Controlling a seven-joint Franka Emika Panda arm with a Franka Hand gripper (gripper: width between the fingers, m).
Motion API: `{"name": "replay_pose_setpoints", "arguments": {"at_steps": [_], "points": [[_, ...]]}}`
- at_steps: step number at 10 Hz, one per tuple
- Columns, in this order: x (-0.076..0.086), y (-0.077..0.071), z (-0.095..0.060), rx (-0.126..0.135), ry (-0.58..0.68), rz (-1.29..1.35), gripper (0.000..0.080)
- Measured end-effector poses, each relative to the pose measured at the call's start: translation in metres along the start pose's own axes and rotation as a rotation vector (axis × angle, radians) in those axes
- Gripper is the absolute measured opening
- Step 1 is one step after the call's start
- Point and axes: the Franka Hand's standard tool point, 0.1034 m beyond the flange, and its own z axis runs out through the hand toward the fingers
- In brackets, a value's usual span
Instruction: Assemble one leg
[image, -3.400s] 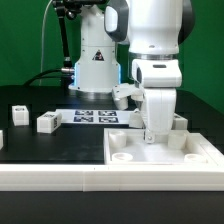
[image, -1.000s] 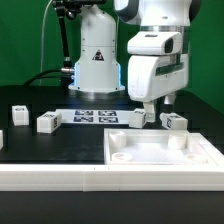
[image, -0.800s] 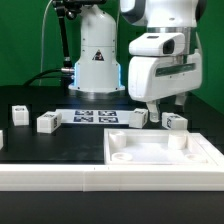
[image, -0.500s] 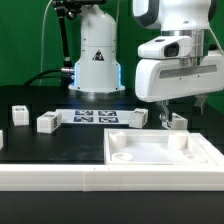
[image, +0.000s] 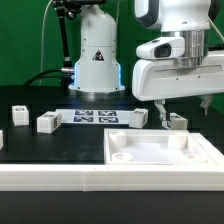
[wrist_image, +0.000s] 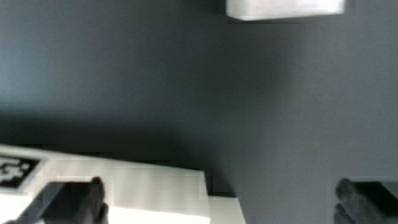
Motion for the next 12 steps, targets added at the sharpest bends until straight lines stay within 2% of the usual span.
{"name": "replay_pose_setpoints", "arguments": {"at_steps": [2, 5, 7, 8, 12], "points": [[-0.011, -0.01, 0.004, -0.001, -0.01, -0.022, 0.0649], [-0.012, -0.008, 0.004, -0.011, -0.057, -0.037, 0.0649], [-0.015, -0.006, 0.002, -0.033, -0.197, -0.051, 0.0649], [-0.012, -0.009, 0.0, -0.04, -0.252, -0.053, 0.0649], [-0.021, -0.01, 0.007, -0.055, -0.482, -0.083, 0.0649]]}}
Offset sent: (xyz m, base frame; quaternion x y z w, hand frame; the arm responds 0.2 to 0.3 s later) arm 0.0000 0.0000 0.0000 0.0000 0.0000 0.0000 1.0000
